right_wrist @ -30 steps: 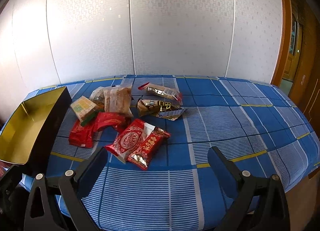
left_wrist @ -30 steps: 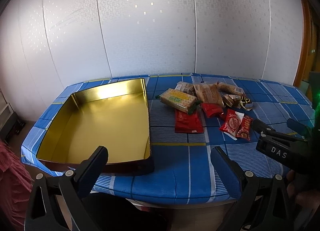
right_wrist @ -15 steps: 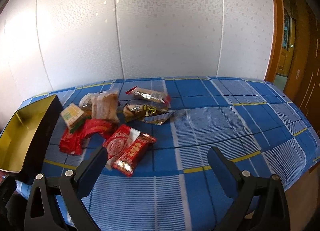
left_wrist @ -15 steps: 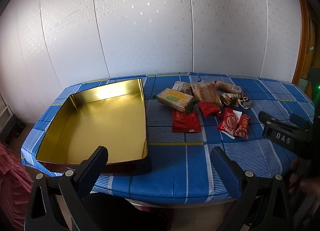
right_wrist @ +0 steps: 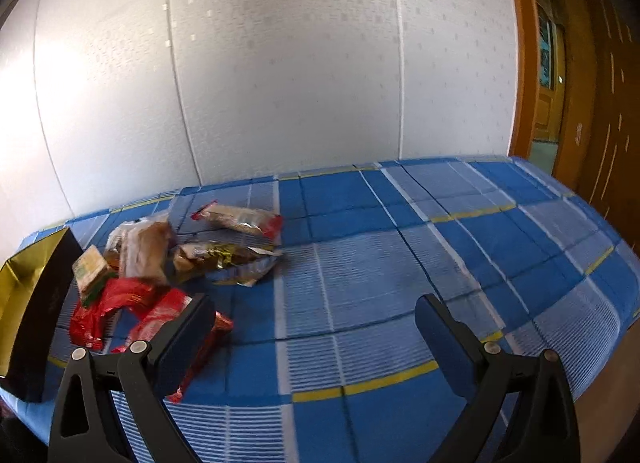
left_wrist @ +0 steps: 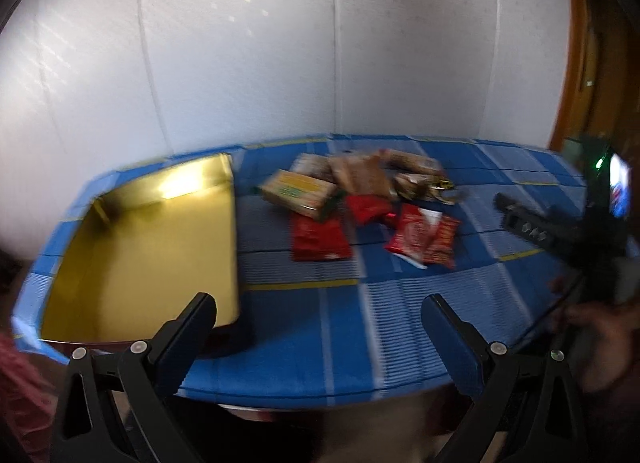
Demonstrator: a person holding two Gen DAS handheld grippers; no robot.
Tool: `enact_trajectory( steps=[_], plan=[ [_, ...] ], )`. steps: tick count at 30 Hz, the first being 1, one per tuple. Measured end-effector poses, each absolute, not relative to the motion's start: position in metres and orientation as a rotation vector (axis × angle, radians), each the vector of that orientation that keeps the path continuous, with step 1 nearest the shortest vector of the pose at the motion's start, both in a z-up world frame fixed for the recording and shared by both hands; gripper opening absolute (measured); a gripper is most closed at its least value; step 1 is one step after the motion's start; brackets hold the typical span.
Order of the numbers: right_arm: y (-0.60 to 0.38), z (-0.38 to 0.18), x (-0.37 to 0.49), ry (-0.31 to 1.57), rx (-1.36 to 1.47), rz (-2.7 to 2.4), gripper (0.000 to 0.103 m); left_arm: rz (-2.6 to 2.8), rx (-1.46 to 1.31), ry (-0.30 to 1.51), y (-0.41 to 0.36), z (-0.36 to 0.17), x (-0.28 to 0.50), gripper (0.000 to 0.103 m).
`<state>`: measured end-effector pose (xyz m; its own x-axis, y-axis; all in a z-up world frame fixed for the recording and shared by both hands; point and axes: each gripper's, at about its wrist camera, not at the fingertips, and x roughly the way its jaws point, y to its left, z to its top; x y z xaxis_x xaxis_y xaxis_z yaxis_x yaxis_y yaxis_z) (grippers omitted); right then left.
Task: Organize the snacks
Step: 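Grasp the red-and-white wrapped candy with the left gripper while the right grasps a red candy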
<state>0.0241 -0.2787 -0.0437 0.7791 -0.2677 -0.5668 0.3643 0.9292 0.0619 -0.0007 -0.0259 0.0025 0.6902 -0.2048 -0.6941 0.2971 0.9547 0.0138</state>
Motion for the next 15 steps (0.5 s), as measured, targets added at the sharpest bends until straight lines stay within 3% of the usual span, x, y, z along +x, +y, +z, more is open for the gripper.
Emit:
enact_trajectory(
  steps=[5, 15],
  plan=[
    [-0.294, -0.050, 0.025, 0.595, 0.282, -0.319, 0.102, -0.352, 0.095, 0.852, -0.043, -0.003, 0.025, 0.100],
    [-0.310, -0.058, 0.026, 0.623, 0.388, -0.313, 0.101, -0.524, 0.147, 0.966, -0.103, -0.024, 0.072, 0.043]
  ],
)
